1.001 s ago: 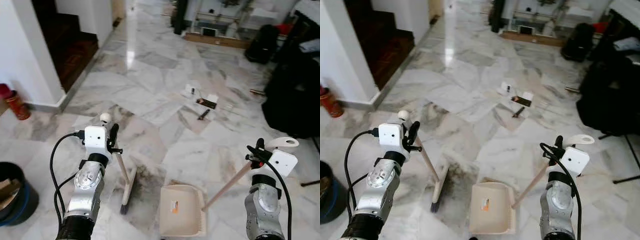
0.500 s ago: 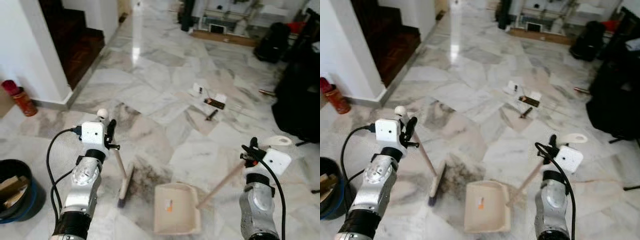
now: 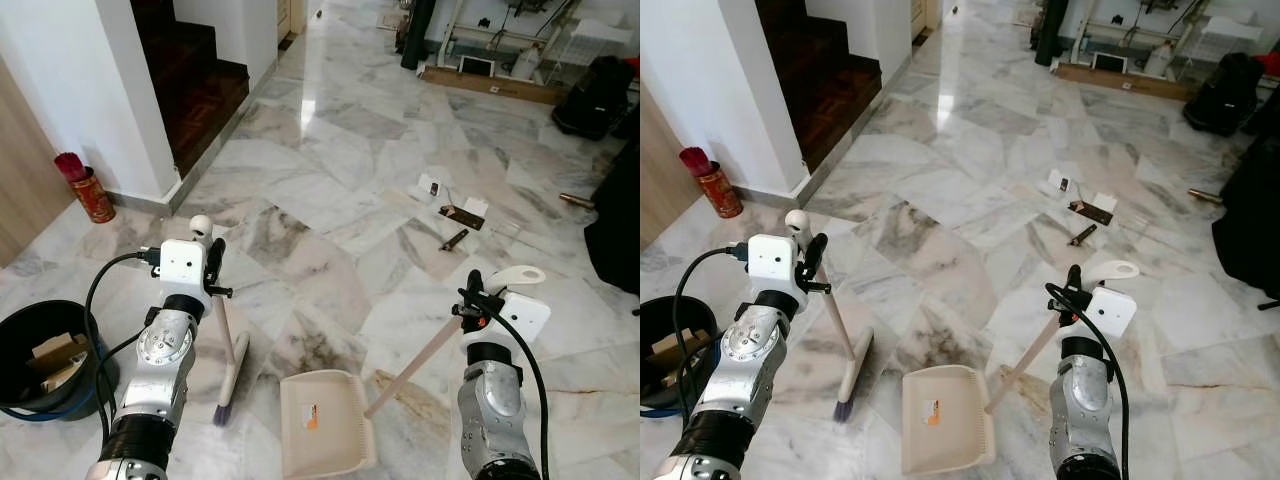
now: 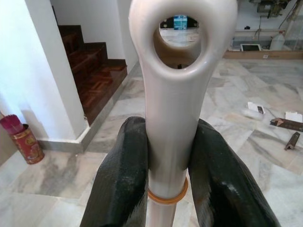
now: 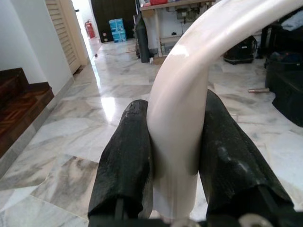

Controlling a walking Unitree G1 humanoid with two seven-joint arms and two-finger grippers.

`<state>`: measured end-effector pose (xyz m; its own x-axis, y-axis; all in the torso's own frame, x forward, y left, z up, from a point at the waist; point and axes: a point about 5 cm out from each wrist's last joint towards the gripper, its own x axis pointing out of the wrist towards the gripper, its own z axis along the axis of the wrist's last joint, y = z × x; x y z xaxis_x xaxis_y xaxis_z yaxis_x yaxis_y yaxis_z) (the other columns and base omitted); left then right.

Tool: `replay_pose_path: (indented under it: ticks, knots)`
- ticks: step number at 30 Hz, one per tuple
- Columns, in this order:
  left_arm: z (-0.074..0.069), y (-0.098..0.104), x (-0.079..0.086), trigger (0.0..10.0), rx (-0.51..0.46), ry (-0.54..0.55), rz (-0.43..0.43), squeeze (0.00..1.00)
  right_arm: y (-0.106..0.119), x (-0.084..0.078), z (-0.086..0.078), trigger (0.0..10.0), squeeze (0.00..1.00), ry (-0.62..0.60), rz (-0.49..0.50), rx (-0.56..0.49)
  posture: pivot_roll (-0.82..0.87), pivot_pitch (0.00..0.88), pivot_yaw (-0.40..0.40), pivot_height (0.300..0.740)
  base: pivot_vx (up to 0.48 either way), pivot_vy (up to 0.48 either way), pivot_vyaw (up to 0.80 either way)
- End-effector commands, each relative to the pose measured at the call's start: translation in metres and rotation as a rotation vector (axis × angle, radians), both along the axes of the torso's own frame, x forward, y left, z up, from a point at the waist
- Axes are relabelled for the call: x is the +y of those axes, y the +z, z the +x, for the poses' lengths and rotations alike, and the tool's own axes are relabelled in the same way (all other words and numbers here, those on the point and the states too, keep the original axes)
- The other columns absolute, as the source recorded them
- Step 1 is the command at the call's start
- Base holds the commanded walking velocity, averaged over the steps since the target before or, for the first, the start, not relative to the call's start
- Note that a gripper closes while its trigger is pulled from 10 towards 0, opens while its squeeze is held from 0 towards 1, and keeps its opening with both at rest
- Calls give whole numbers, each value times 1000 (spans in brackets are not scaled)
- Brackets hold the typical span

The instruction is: Sweep floor

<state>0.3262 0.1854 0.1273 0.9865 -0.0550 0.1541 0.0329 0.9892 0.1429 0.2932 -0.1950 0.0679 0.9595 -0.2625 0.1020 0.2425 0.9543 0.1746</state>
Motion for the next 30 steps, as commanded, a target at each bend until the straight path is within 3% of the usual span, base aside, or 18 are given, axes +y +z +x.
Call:
replay_pose_path:
  ticks: [1, 8, 21, 30]
  knots:
    - [4, 12, -6, 10000, -53, -26, 24, 0, 3, -5, 0, 10000, 0, -25, 14, -23, 181, 80, -25, 740, 0, -296, 0]
    - [3, 11, -6, 10000, -53, -24, 22, 0, 2, -7, -1, 10000, 0, -23, 16, -19, 179, 85, -29, 740, 0, -308, -642]
    - [1, 10, -8, 10000, -71, -19, -36, 0, 4, -13, -2, 10000, 0, -27, -12, -25, 160, 95, -52, 740, 0, -48, 0]
    - [5, 8, -18, 10000, -57, -46, -49, 0, 9, -35, -7, 10000, 0, -128, -56, -31, 140, 80, -70, 740, 0, 0, 0]
